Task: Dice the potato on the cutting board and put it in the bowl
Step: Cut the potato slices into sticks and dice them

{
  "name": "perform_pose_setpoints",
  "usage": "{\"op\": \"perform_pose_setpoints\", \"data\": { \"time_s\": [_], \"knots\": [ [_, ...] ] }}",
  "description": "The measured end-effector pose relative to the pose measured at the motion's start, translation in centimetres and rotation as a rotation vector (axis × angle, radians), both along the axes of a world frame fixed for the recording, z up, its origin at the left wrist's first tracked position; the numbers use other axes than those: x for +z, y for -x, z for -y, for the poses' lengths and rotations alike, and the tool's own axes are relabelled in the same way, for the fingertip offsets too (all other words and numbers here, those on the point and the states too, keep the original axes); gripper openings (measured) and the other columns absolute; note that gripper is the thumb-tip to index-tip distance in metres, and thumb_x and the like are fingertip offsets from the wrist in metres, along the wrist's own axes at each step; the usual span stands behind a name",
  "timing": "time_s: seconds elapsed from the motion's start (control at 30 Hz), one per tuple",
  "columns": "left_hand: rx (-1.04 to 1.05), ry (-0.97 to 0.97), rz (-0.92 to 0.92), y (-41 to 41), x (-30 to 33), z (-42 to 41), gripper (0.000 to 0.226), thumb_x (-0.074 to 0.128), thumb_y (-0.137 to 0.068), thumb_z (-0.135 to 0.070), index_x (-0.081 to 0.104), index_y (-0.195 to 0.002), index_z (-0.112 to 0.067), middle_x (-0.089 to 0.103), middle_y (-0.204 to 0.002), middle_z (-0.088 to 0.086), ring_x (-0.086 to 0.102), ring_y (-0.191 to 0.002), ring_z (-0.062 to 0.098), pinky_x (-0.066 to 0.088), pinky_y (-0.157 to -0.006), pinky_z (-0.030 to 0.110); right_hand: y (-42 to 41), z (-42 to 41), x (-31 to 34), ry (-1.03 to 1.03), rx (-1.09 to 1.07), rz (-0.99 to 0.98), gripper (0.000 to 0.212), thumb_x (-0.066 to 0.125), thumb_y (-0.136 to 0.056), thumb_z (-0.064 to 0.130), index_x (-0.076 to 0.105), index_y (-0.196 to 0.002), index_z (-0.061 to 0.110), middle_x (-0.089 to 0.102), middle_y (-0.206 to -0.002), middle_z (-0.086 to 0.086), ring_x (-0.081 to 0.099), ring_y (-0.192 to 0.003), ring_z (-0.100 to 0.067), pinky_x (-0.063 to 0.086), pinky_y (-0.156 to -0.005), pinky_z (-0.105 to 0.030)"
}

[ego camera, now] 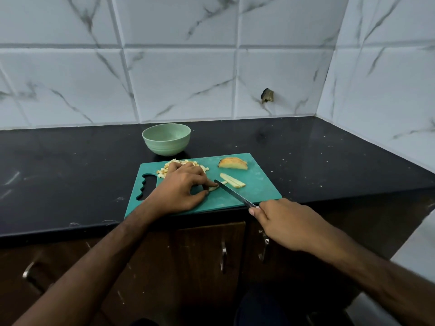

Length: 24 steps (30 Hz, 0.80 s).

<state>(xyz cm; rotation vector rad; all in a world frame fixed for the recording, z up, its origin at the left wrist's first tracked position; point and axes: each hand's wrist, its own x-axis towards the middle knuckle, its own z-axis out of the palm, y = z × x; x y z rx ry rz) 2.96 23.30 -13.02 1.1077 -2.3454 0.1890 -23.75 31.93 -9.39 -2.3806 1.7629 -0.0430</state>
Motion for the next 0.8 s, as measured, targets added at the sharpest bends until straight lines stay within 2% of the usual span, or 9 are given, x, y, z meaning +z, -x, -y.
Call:
{"op": "perform_pose_setpoints", "data": {
  "time_s": [0.17,0.3,0.4,0.53,0.67,0.8],
  "knots": [
    [0.03,0.019,-0.003,0.1,-0.2,0.0,0.028,0.056,-0.09,-0.048,0.073,-0.112,-0.044,0.057,-0.09,-0.023,0.046,-0.092,-0.001,0.021,-0.078,0.032,-0.4,0.2,-0.1,0.099,0.022,-0.091,0.042,0.025,-0.108,0.053,0.046,-0.083,0.027,0.051,-0.078,0.008,0.051,-0.068,-0.008,0.04,-0.064,-0.033],
    [0.042,0.03,-0.021,0.1,-0.1,-0.1,0.026,0.055,-0.089,-0.051,0.075,-0.104,-0.043,0.058,-0.089,-0.023,0.049,-0.093,0.0,0.02,-0.078,0.031,-0.1,0.6,1.0,0.04,-0.027,0.012,0.045,0.025,-0.108,0.055,0.045,-0.078,0.028,0.053,-0.082,0.005,0.056,-0.075,-0.012,0.042,-0.068,-0.037],
    [0.032,0.034,-0.039,0.0,-0.1,-0.1,0.021,0.057,-0.089,-0.049,0.074,-0.099,-0.042,0.055,-0.088,-0.024,0.045,-0.09,-0.003,0.02,-0.078,0.031,0.0,0.4,1.4,0.013,-0.022,0.052,0.046,0.024,-0.108,0.055,0.046,-0.079,0.027,0.054,-0.08,0.004,0.054,-0.07,-0.01,0.041,-0.065,-0.034],
    [0.019,0.022,-0.039,0.0,-0.1,0.1,0.015,0.063,-0.089,-0.045,0.074,-0.097,-0.039,0.056,-0.089,-0.024,0.043,-0.09,-0.004,0.021,-0.077,0.03,0.1,0.2,1.1,-0.021,-0.005,0.049,0.048,0.025,-0.107,0.057,0.053,-0.084,0.025,0.057,-0.079,0.003,0.057,-0.071,-0.011,0.048,-0.068,-0.034],
    [0.026,0.015,-0.022,0.0,-0.1,0.1,0.012,0.068,-0.091,-0.042,0.075,-0.098,-0.038,0.057,-0.089,-0.024,0.045,-0.091,-0.002,0.02,-0.078,0.031,-0.2,0.0,0.6,-0.046,0.011,0.048,0.047,0.028,-0.108,0.054,0.048,-0.077,0.024,0.054,-0.075,0.002,0.052,-0.064,-0.011,0.041,-0.06,-0.031],
    [0.02,0.013,-0.026,-0.1,-0.1,0.0,0.011,0.067,-0.091,-0.043,0.074,-0.097,-0.037,0.059,-0.09,-0.021,0.048,-0.091,0.001,0.021,-0.079,0.031,-0.3,0.1,0.5,-0.026,0.015,-0.008,0.044,0.028,-0.108,0.054,0.046,-0.079,0.026,0.056,-0.079,0.003,0.054,-0.067,-0.01,0.042,-0.062,-0.033]
  ]
}}
